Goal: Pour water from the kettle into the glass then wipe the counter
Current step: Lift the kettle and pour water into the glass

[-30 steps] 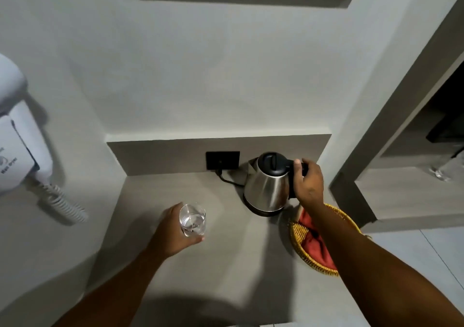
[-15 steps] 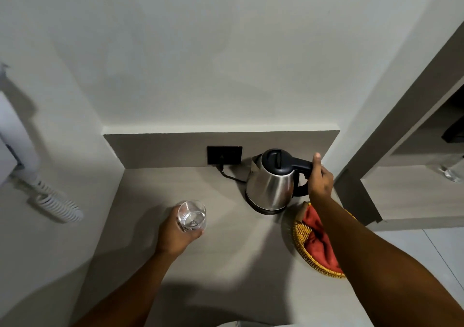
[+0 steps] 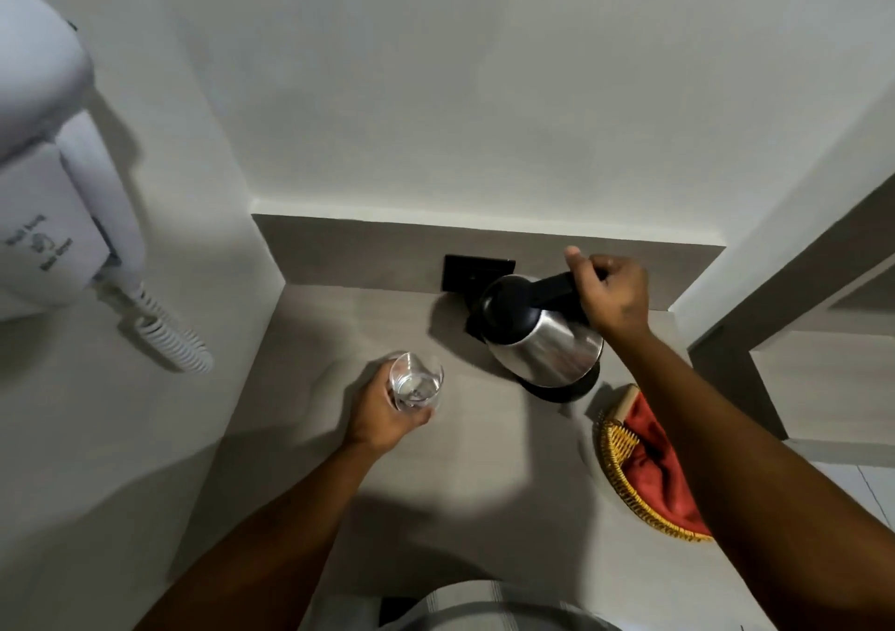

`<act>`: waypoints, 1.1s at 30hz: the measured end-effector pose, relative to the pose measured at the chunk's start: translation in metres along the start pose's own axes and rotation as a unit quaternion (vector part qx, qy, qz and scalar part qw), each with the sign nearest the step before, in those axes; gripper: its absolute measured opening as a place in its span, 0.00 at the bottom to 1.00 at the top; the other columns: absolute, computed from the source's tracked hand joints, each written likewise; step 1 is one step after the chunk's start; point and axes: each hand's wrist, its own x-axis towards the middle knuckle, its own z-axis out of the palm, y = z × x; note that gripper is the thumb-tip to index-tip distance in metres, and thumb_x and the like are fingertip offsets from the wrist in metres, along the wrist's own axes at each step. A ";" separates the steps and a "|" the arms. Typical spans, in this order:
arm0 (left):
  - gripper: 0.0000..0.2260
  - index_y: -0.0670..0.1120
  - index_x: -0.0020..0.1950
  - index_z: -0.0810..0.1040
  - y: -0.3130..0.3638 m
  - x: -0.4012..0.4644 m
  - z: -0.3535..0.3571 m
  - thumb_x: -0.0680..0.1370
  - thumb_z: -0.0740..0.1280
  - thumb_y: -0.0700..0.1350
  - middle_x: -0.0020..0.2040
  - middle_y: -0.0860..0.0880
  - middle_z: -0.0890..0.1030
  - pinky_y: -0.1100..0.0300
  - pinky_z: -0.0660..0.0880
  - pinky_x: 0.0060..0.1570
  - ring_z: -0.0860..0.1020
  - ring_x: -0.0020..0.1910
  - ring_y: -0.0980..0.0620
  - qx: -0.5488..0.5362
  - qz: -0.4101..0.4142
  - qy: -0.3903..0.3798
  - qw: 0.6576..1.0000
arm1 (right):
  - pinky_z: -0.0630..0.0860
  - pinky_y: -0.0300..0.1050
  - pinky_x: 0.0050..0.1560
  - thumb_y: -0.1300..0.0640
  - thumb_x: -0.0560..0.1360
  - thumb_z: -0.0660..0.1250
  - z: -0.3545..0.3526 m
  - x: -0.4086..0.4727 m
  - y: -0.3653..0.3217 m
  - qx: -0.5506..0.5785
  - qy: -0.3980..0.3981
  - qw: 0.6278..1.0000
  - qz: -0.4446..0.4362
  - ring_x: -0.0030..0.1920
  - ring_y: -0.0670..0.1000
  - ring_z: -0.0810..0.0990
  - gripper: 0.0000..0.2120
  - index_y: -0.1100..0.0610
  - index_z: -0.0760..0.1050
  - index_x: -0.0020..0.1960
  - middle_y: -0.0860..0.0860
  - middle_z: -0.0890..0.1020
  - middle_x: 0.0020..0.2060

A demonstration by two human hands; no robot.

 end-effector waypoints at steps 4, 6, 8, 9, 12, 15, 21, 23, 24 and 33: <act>0.38 0.50 0.64 0.76 0.002 0.000 -0.001 0.57 0.85 0.41 0.54 0.51 0.82 0.62 0.79 0.53 0.82 0.53 0.51 -0.003 0.002 -0.004 1.000 | 0.69 0.41 0.28 0.34 0.75 0.63 0.023 -0.010 -0.032 -0.090 -0.059 0.990 -0.093 0.24 0.46 0.74 0.26 0.53 0.76 0.29 0.46 0.74 0.21; 0.37 0.52 0.63 0.76 0.003 0.000 -0.001 0.57 0.84 0.40 0.54 0.50 0.83 0.55 0.80 0.53 0.82 0.53 0.49 -0.009 -0.004 -0.009 1.000 | 0.72 0.44 0.29 0.33 0.74 0.61 0.034 -0.017 -0.045 -0.139 -0.085 0.978 -0.134 0.27 0.51 0.78 0.27 0.54 0.78 0.32 0.49 0.78 0.23; 0.36 0.55 0.60 0.75 0.004 0.000 -0.002 0.58 0.84 0.38 0.52 0.52 0.83 0.52 0.81 0.53 0.83 0.52 0.49 -0.016 -0.009 -0.014 1.000 | 0.69 0.42 0.28 0.32 0.73 0.61 0.044 -0.023 -0.056 -0.183 -0.093 0.963 -0.176 0.26 0.53 0.77 0.27 0.55 0.75 0.31 0.50 0.78 0.23; 0.36 0.57 0.59 0.74 0.004 -0.001 -0.002 0.57 0.84 0.38 0.50 0.56 0.83 0.56 0.80 0.52 0.83 0.50 0.50 -0.013 -0.006 -0.011 1.000 | 0.65 0.40 0.28 0.33 0.73 0.62 0.047 -0.025 -0.061 -0.207 -0.087 0.954 -0.199 0.26 0.53 0.76 0.26 0.53 0.73 0.30 0.50 0.77 0.22; 0.35 0.55 0.60 0.76 0.008 -0.003 -0.005 0.57 0.84 0.40 0.48 0.62 0.81 0.66 0.78 0.47 0.82 0.47 0.55 -0.003 0.004 -0.004 1.000 | 0.58 0.36 0.28 0.34 0.74 0.62 0.053 -0.029 -0.074 -0.264 -0.077 0.926 -0.259 0.24 0.53 0.72 0.26 0.53 0.71 0.28 0.49 0.75 0.22; 0.36 0.51 0.61 0.77 0.008 -0.003 -0.006 0.56 0.84 0.40 0.49 0.61 0.81 0.72 0.76 0.46 0.80 0.47 0.59 0.000 0.014 -0.004 1.000 | 0.60 0.37 0.30 0.32 0.73 0.59 0.054 -0.029 -0.083 -0.281 -0.091 0.907 -0.300 0.24 0.52 0.72 0.28 0.54 0.76 0.30 0.48 0.75 0.23; 0.35 0.47 0.62 0.78 0.014 -0.004 -0.007 0.58 0.85 0.40 0.50 0.55 0.81 0.78 0.71 0.45 0.80 0.48 0.55 0.017 0.012 -0.005 1.000 | 0.66 0.40 0.32 0.34 0.76 0.60 0.058 -0.031 -0.102 -0.313 -0.121 0.864 -0.376 0.26 0.52 0.73 0.26 0.53 0.72 0.31 0.48 0.76 0.25; 0.34 0.46 0.62 0.78 0.016 -0.005 -0.009 0.58 0.85 0.41 0.50 0.54 0.81 0.79 0.70 0.43 0.80 0.48 0.54 0.024 0.012 -0.008 1.000 | 0.69 0.40 0.32 0.33 0.76 0.58 0.061 -0.031 -0.107 -0.334 -0.130 0.848 -0.391 0.27 0.52 0.75 0.28 0.54 0.76 0.32 0.49 0.78 0.26; 0.33 0.45 0.62 0.78 0.017 -0.005 -0.009 0.59 0.84 0.40 0.50 0.54 0.80 0.80 0.69 0.42 0.80 0.48 0.54 0.026 0.012 -0.008 1.000 | 0.70 0.41 0.32 0.33 0.76 0.57 0.061 -0.031 -0.109 -0.339 -0.133 0.842 -0.398 0.27 0.52 0.75 0.29 0.55 0.77 0.32 0.50 0.78 0.26; 0.32 0.42 0.63 0.78 0.022 -0.007 -0.011 0.61 0.84 0.41 0.55 0.47 0.83 0.69 0.70 0.48 0.78 0.51 0.53 0.053 0.003 -0.019 0.998 | 0.72 0.44 0.32 0.34 0.77 0.57 0.066 -0.035 -0.122 -0.336 -0.149 0.808 -0.460 0.26 0.53 0.72 0.29 0.56 0.71 0.30 0.50 0.74 0.26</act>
